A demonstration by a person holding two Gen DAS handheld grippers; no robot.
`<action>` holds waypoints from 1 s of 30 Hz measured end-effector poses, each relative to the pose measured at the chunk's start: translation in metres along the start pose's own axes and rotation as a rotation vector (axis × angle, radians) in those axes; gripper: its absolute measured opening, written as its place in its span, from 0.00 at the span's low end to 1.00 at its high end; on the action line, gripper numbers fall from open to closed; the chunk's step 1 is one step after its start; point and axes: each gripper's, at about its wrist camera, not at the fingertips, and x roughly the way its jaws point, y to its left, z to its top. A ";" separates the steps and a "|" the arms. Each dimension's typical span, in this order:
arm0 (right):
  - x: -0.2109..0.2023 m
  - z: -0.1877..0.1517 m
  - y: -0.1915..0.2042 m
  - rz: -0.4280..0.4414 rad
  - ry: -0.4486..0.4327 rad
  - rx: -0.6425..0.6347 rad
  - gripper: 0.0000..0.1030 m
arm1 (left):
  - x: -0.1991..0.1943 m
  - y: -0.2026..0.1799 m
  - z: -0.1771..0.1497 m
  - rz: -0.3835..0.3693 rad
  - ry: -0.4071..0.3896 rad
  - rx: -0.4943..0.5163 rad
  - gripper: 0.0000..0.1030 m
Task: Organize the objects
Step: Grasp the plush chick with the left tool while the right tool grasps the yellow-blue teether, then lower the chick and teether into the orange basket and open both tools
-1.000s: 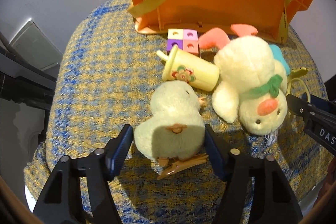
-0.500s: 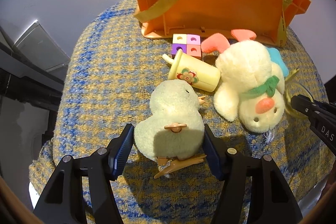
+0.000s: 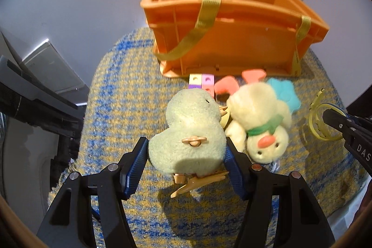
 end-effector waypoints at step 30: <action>-0.066 0.089 0.005 0.009 -0.162 -0.033 0.08 | -0.064 0.016 0.107 -0.061 -0.163 0.116 0.60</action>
